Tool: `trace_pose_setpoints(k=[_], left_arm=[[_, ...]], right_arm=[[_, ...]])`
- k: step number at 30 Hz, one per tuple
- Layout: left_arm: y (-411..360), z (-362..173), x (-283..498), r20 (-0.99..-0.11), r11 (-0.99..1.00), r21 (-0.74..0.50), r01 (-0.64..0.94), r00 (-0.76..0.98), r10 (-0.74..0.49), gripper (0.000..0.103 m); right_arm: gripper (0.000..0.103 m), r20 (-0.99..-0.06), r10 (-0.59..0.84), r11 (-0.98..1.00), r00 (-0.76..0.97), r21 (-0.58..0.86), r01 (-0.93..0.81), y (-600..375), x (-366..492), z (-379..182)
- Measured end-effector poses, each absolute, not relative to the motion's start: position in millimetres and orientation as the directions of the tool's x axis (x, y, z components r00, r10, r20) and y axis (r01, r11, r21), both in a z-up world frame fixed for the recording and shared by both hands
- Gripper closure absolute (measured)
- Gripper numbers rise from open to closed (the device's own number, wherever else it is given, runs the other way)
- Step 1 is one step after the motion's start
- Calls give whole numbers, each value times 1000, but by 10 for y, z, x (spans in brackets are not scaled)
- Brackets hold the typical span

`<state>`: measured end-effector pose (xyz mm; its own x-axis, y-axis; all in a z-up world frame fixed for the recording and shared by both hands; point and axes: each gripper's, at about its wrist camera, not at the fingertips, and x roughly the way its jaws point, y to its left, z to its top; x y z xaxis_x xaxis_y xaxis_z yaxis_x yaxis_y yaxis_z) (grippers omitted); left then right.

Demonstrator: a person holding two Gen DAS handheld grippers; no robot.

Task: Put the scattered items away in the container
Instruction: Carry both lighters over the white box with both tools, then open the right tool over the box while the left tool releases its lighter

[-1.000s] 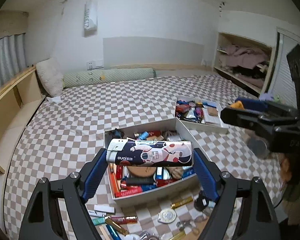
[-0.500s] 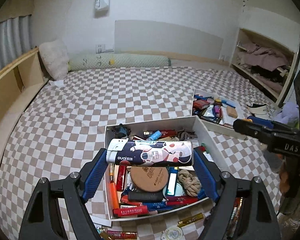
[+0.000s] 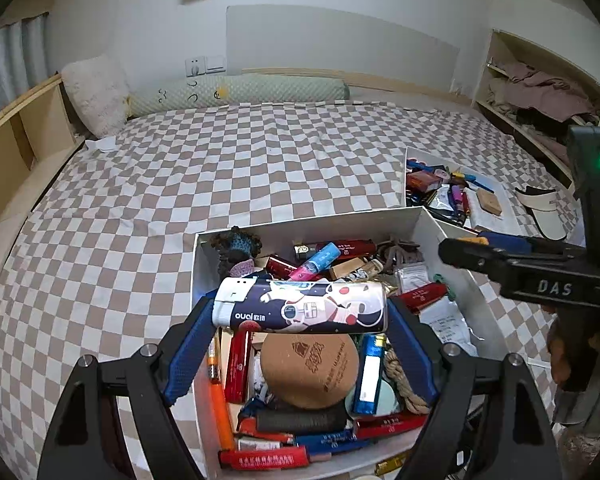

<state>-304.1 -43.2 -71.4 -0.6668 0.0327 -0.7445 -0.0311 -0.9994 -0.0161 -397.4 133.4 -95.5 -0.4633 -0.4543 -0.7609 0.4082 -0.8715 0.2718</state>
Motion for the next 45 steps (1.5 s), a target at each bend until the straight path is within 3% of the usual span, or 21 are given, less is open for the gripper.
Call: trace_pose_setpoints(k=[22, 31, 33, 35, 45], left_arm=[[-778, -865, -3490, -761, -995, -94, 44, -647, 44, 19], [-906, -998, -3661, -778, -988, -135, 77, -626, 57, 19], [-946, -1037, -3684, -785, -985, -150, 86, -615, 66, 19], [-956, -1068, -3702, -792, -984, -154, 94, -607, 66, 19], [-982, -1263, -3749, -865, -974, -151, 170, -500, 47, 19]], right_arm=[[22, -794, -427, -895, -433, 303, 328, 1129, -4637, -1395], [22, -799, -462, -865, -386, 310, 394, 863, -4647, -1460], [18, -800, -451, -871, -396, 297, 391, 827, -4647, -1455], [0, -790, -451, -873, -415, 292, 392, 823, -4640, -1425], [0, -784, -450, -879, -428, 306, 365, 872, -4660, -1351]])
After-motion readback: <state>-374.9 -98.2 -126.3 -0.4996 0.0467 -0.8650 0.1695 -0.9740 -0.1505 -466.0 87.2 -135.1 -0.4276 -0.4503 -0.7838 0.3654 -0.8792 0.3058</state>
